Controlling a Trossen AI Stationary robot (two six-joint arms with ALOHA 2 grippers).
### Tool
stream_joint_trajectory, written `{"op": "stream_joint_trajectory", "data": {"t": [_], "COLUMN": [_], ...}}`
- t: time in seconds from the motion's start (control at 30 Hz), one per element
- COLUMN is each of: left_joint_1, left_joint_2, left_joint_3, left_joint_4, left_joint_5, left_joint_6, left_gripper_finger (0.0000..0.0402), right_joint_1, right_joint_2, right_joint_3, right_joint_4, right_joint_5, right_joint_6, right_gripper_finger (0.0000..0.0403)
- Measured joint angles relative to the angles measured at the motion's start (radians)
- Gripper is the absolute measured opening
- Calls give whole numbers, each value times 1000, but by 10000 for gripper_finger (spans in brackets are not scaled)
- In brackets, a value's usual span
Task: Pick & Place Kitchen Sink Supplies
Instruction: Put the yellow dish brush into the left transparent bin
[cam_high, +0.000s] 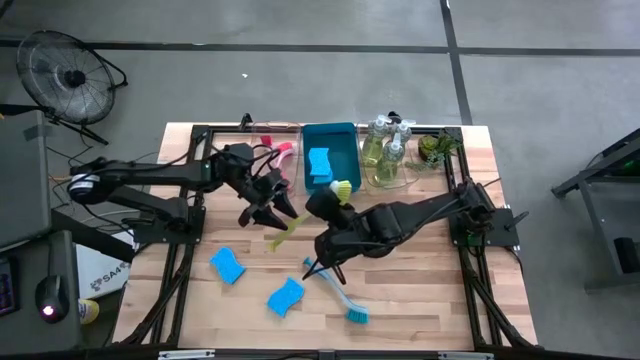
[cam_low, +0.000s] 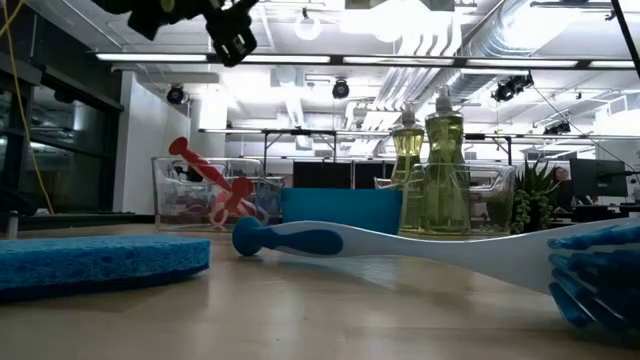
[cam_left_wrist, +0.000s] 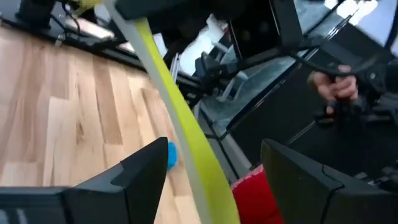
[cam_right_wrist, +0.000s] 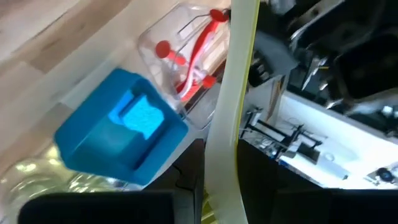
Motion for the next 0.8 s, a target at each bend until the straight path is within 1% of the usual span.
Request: {"op": "stream_joint_trajectory", "data": {"t": [0.1, 0.27, 0.37, 0.5, 0.63, 0.8], "left_joint_1": [0, 0, 0, 0, 0, 0], "left_joint_2": [31, 81, 100, 105, 105, 105], "left_joint_3": [0, 0, 0, 0, 0, 0], "left_joint_4": [75, 213, 239, 245, 245, 245], "left_joint_5": [0, 1, 0, -1, -13, -15], "left_joint_6": [-55, -144, -180, -189, -204, -215], "left_gripper_finger": [254, 254, 254, 252, 233, 185], "right_joint_1": [-1, 0, -6, -15, -20, -20], "right_joint_2": [0, 0, 0, 0, 0, 0], "right_joint_3": [0, -1, -1, -1, -1, -1], "right_joint_4": [64, 124, 158, 178, 177, 177], "right_joint_5": [-1, -46, -52, -55, -56, -56], "right_joint_6": [-69, -146, -192, -204, -204, -203], "right_gripper_finger": [64, 64, 64, 64, 64, 64]}}
